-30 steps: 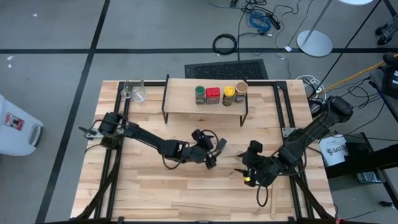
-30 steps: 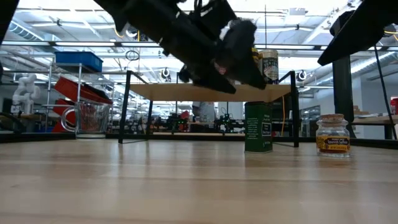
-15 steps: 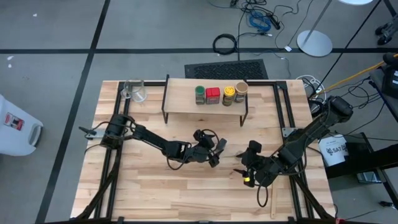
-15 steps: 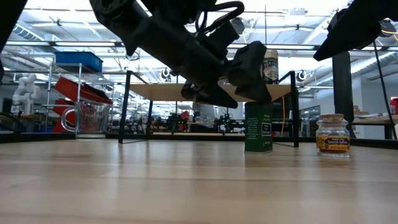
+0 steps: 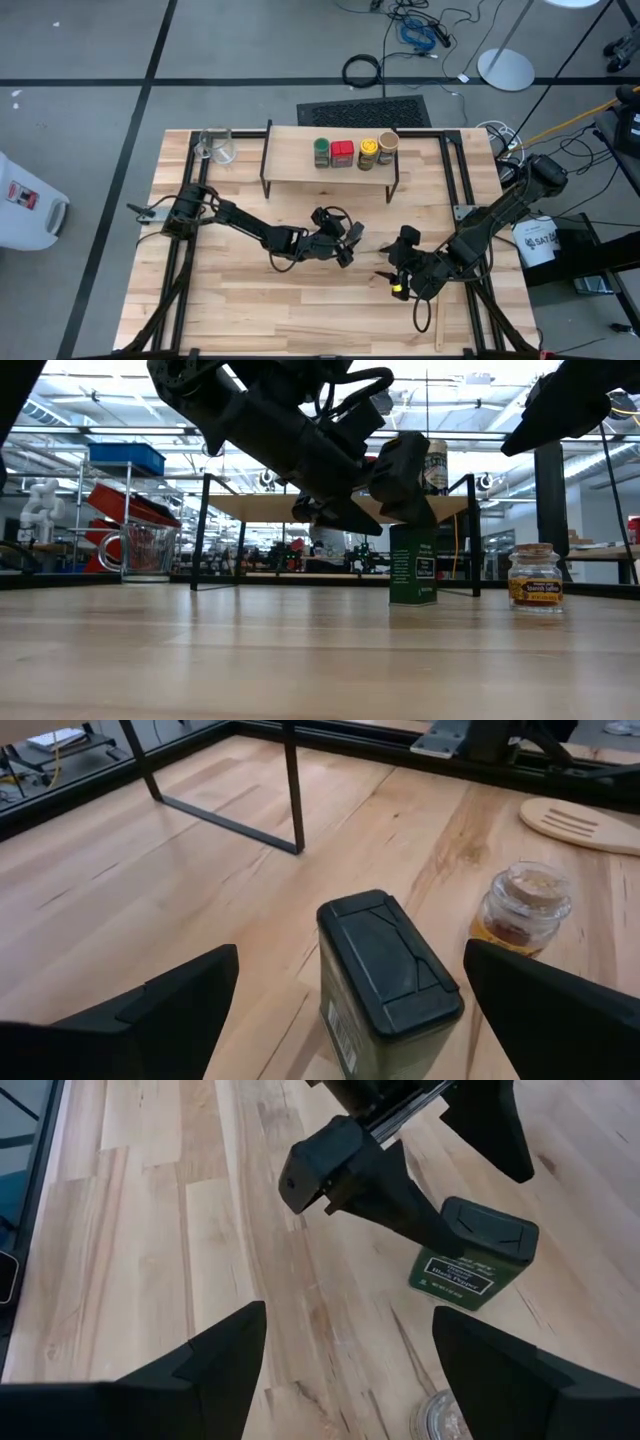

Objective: Shelf spices
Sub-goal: Put the black seasoning can on the shelf

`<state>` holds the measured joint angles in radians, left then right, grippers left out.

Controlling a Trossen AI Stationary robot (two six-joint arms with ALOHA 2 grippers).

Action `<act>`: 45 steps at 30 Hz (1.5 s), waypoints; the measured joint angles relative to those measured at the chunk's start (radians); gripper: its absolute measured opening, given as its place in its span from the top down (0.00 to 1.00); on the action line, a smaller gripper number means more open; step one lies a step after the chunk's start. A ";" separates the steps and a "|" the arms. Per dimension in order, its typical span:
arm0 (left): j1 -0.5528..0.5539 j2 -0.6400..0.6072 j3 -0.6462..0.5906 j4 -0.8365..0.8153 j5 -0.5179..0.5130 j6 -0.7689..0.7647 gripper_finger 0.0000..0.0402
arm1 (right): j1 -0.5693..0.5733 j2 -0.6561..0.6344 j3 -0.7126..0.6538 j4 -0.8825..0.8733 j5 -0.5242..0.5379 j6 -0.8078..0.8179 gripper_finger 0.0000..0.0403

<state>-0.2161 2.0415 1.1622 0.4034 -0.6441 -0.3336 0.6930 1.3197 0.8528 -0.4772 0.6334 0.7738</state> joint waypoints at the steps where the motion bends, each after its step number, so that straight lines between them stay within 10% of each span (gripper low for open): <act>1: 0.000 0.000 0.000 0.001 0.000 0.000 0.01 | 0.000 0.000 0.000 0.000 0.000 0.000 0.32; 32: -0.024 -0.001 0.022 -0.020 -0.036 -0.002 0.01 | 0.000 0.000 0.000 0.009 0.021 -0.001 0.32; 45: -0.020 0.007 0.022 -0.011 -0.041 -0.005 0.17 | 0.000 0.000 0.000 0.015 0.022 -0.007 0.32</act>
<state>-0.2359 2.0489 1.1846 0.3920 -0.6853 -0.3382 0.6930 1.3201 0.8528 -0.4625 0.6552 0.7666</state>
